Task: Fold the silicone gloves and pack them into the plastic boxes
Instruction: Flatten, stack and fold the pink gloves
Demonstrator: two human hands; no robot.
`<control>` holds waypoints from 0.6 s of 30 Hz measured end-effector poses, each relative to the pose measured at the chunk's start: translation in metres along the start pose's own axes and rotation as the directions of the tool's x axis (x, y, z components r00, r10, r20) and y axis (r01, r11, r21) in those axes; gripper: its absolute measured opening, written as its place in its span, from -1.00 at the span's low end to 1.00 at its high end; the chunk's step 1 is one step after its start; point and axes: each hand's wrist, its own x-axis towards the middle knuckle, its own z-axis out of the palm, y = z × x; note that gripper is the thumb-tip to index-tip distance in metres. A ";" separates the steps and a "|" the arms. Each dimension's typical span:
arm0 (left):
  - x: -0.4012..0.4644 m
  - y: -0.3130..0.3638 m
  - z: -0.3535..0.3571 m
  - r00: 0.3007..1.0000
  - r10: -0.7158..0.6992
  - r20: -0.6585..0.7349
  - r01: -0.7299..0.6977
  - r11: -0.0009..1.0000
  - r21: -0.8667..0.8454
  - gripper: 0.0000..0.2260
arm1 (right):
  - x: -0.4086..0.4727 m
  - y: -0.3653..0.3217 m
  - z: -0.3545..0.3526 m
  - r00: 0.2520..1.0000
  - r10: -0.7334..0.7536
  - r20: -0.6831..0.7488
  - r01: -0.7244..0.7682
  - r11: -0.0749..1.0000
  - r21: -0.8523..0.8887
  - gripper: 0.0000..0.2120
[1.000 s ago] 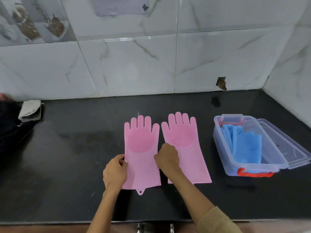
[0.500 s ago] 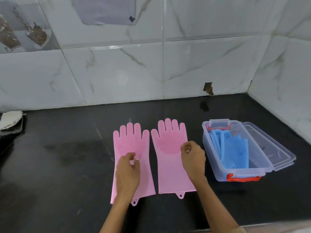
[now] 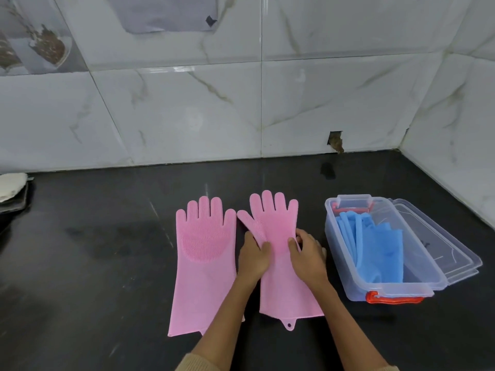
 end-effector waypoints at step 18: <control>-0.001 0.003 -0.158 1.000 0.012 0.003 -0.010 0.952 -0.307 -0.61 | -0.001 -0.104 0.029 0.917 -0.258 0.304 0.011 0.779 0.627 -0.64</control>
